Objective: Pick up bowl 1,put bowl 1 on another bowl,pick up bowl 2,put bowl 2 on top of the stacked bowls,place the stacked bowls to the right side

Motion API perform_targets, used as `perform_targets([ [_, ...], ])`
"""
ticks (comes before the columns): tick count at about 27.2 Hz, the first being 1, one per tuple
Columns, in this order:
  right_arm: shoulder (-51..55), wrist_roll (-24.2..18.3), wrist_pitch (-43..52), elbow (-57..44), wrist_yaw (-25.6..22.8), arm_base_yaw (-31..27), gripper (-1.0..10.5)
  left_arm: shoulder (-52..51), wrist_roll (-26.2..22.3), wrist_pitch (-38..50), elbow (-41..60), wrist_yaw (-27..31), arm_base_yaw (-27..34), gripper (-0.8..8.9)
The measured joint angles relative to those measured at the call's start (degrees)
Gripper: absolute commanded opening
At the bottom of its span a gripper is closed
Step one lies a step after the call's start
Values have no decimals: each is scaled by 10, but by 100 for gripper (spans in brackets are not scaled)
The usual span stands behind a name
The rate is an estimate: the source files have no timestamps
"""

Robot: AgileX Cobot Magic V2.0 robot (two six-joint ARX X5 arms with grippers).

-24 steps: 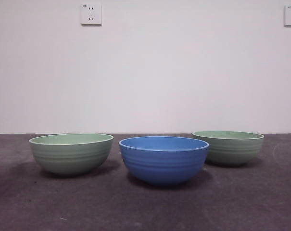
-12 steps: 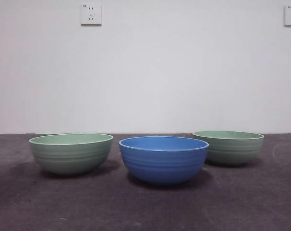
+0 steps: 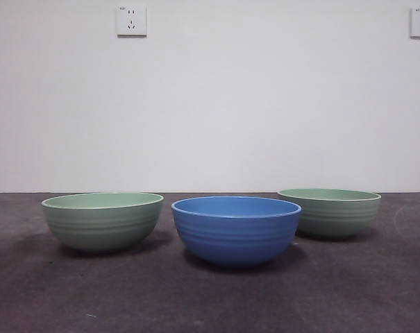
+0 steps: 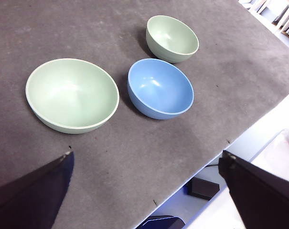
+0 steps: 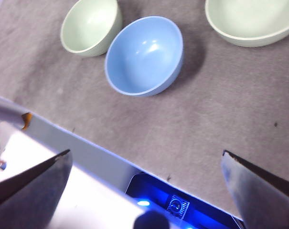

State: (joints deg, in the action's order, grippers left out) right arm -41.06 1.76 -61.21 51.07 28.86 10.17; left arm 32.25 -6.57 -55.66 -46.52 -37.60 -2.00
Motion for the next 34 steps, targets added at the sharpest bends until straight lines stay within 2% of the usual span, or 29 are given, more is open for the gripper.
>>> perform_targets([
  [7,-60,66,98,0,-67,0,533,0,0,0,0,0,0,687],
  [11,-126,85,153,5,-108,0,532,0,0,0,0,0,0,687],
  [27,-430,109,329,56,-186,-1,530,0,0,0,0,0,0,687],
  [31,-478,114,364,56,-201,-1,429,0,0,0,0,0,0,687],
  [34,-501,122,389,56,-213,-2,428,0,0,-2,0,0,0,687],
])
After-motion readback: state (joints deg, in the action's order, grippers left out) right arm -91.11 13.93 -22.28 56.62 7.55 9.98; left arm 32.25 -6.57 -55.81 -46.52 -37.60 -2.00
